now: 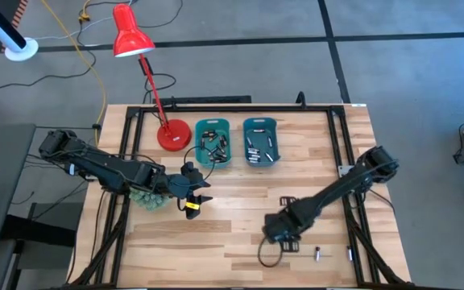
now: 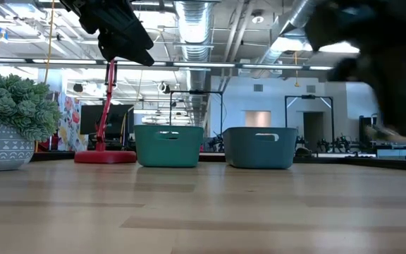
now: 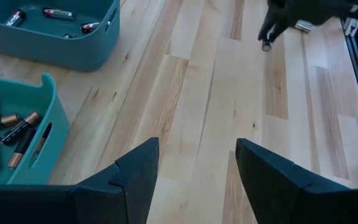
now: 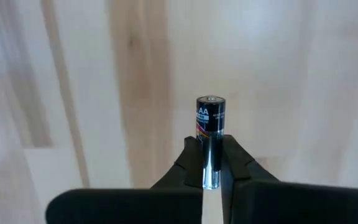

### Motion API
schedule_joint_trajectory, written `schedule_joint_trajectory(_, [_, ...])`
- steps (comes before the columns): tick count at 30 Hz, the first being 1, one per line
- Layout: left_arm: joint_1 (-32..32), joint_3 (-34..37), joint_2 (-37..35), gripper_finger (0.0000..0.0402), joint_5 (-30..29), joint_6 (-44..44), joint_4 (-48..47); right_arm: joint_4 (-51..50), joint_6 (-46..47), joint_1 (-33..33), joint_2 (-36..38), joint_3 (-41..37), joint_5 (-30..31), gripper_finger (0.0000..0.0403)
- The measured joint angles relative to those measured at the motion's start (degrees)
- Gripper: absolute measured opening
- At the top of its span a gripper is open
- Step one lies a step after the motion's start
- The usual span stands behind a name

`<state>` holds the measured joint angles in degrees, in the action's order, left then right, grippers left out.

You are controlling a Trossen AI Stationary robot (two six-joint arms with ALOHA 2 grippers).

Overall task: Sort batteries
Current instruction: Put the silver battery into the blue bin

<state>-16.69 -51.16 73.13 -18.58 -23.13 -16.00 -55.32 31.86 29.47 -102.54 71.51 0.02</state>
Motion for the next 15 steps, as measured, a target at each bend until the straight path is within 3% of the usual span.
schedule_joint_trajectory(8, [0.00, 0.00, 0.01, 0.0210, 0.00, -0.01, 0.01, -6.40, -6.72, -12.48, 0.15, 12.85, 8.04, 0.0017])
schedule_joint_trajectory(15, [0.00, 0.00, 0.01, 0.0210, 0.01, -0.01, 0.01, -4.64, -5.81, -29.43, 0.24, 19.73, 11.82, 0.0017])
